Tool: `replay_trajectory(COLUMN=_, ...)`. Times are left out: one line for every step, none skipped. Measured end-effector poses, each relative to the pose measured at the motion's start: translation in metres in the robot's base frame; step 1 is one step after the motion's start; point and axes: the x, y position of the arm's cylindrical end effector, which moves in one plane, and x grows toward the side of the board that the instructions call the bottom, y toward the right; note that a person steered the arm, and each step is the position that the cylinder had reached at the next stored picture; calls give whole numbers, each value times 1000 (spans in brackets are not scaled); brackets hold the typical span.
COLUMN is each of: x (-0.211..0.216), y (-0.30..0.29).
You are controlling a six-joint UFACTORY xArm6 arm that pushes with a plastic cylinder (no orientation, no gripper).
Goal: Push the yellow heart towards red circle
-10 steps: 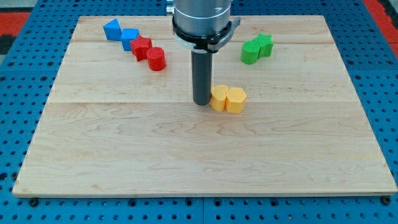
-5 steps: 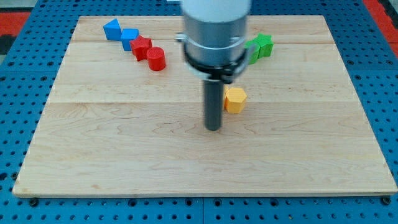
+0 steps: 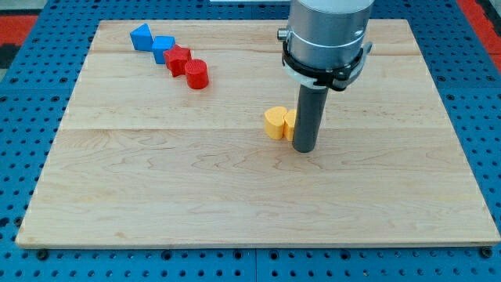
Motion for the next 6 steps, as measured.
replay_trajectory(x=-1, y=-18)
replay_trajectory(x=-1, y=-24)
replay_trajectory(x=-14, y=-15)
replay_trajectory(x=-32, y=-4)
replay_trajectory(x=-40, y=-12)
replay_trajectory(x=-40, y=-38)
